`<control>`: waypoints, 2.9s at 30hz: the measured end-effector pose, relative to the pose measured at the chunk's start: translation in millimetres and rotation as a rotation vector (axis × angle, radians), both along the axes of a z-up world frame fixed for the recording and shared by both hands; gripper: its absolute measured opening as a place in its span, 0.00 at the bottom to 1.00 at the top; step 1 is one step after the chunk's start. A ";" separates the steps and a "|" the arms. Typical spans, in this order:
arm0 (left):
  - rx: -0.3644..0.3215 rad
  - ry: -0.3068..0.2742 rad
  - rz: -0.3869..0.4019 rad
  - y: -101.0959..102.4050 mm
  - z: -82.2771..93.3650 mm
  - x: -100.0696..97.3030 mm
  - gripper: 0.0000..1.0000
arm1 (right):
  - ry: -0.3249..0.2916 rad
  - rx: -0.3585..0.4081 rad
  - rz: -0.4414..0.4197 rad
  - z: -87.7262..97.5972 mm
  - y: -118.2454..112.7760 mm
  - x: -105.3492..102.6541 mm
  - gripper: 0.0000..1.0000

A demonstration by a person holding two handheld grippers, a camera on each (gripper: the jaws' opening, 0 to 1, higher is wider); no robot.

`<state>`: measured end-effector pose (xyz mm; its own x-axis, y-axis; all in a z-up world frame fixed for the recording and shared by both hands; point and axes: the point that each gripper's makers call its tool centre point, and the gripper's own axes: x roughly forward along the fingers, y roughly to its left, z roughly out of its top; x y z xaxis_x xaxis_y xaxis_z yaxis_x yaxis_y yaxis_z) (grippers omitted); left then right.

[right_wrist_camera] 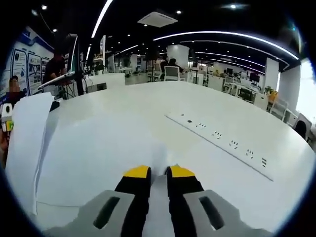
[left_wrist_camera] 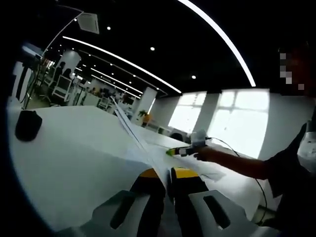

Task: Organize the stack of printing papers by aligning and flattening the scattered papers on the table

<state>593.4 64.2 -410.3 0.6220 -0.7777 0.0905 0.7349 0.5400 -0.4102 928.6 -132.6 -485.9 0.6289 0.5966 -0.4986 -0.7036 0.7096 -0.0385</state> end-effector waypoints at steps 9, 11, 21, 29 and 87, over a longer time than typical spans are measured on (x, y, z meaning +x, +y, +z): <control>0.001 0.000 -0.002 -1.2 -0.6 -0.3 0.09 | -0.003 0.006 0.002 2.1 -0.1 -1.0 0.06; 0.001 0.000 -0.003 -1.7 -0.7 -0.5 0.09 | -0.005 0.007 0.005 3.4 0.7 -2.4 0.06; 0.001 0.002 -0.003 -0.6 -1.2 0.6 0.09 | -0.018 0.028 0.005 10.7 1.2 -3.7 0.00; 0.002 0.002 -0.004 -0.6 -1.5 0.3 0.09 | -0.054 0.061 0.003 31.2 -3.4 -6.6 0.00; 0.028 -0.001 -0.016 7.6 -4.1 5.8 0.09 | -0.572 0.150 0.146 286.1 -29.8 -149.5 0.00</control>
<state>599.2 71.8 -414.4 0.6091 -0.7901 0.0693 0.7441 0.5390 -0.3946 779.1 -162.4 -199.8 0.6790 0.7341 -0.0098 -0.6910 0.6345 -0.3463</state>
